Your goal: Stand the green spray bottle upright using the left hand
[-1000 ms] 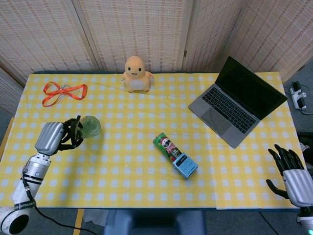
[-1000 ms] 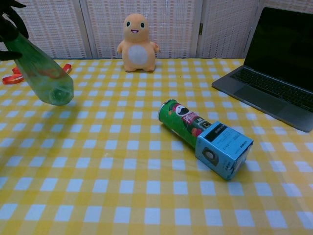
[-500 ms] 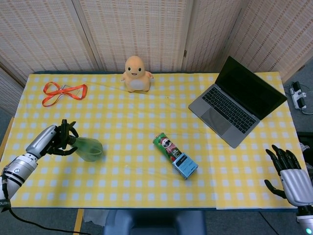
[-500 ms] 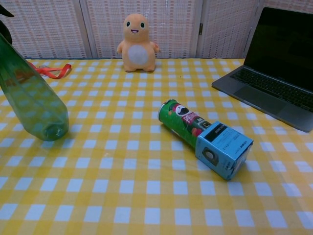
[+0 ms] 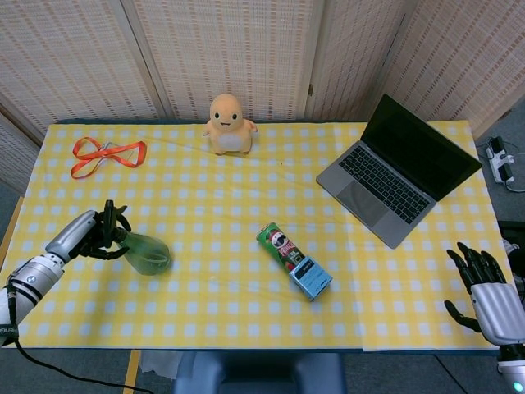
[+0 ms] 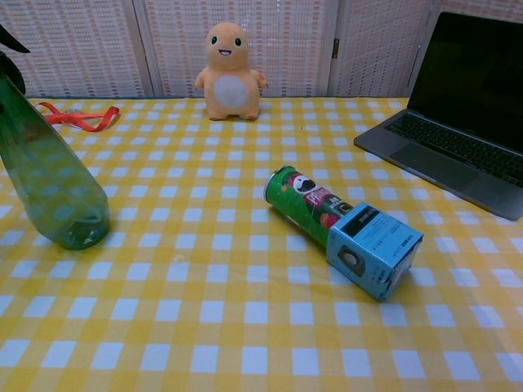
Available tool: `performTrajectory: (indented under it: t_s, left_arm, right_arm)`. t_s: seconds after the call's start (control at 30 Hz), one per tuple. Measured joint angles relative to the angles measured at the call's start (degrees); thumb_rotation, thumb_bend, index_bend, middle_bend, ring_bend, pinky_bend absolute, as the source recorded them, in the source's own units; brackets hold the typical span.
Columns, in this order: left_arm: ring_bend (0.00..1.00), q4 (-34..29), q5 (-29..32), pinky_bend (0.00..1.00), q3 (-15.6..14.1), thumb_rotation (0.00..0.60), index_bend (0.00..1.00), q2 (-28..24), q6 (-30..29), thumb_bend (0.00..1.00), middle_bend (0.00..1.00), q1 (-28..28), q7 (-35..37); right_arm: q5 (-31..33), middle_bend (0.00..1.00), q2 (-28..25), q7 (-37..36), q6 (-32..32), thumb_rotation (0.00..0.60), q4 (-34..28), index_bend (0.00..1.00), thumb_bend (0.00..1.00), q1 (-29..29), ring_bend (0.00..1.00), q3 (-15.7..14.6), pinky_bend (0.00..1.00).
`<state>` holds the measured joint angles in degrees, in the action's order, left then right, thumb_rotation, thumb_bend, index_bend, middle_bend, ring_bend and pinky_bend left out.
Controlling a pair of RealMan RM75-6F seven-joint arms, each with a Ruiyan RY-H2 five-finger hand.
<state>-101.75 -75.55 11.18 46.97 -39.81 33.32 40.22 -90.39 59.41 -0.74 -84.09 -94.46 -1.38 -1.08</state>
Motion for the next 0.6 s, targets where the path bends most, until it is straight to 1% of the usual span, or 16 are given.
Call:
performTrajectory:
  t_s: [0.07,0.13,0.23,0.3,0.4,0.53,0.6]
  left_arm:
    - [1.0,0.3,0.3,1.0,-0.2,0.6,0.7,0.6,-0.3,0.44,1.0,0.1,-0.8]
    - [1.0,0.5,0.4,1.0,-0.3,0.6,0.65,1.1,-0.8,0.44,1.0,0.0,-1.2]
    - [1.0,0.7,-0.2,1.0,-0.3,0.6,0.52,1.4,-1.6,0.4,1.0,-0.1,-1.0]
    - [1.0,0.7,-0.8,1.0,-0.3,0.6,0.42,1.5,-2.0,0.35,1.0,-0.3,-0.4]
    - [1.0,0.8,-2.1,1.0,-0.4,0.6,0.33,1.4,-2.7,0.29,1.0,-0.5,0.6]
    - [1.0,0.7,-3.3,1.0,-0.6,0.6,0.25,1.1,-3.0,0.2,1.0,-0.6,2.4]
    - [1.0,0.8,-4.0,1.0,-0.8,0.6,0.23,1.0,-2.8,0.17,1.0,-0.5,3.5]
  right_arm:
    - [0.0,0.0,0.0,0.0,-0.1,0.6,0.0,0.0,0.33,0.0,0.0,0.0,0.0]
    - [0.1,0.0,0.0,0.1,-0.1,0.6,0.0,0.0,0.33,0.1,0.0,0.1,0.0]
    - [0.2,0.0,0.0,0.1,0.0,0.6,0.0,0.0,0.33,0.0,0.0,0.1,0.0]
    - [0.2,0.0,0.0,0.2,0.1,0.6,0.0,0.0,0.33,0.0,0.0,0.1,0.0]
    - [0.3,0.0,0.0,0.2,0.0,0.6,-0.1,0.0,0.33,0.0,0.0,0.1,0.0]
    - [0.2,0.0,-0.1,0.1,0.1,0.6,-0.2,0.0,0.33,0.0,0.0,0.0,0.0]
    - [0.1,0.0,-0.1,0.1,0.3,0.6,-0.2,0.0,0.33,-0.1,0.0,-0.1,0.0]
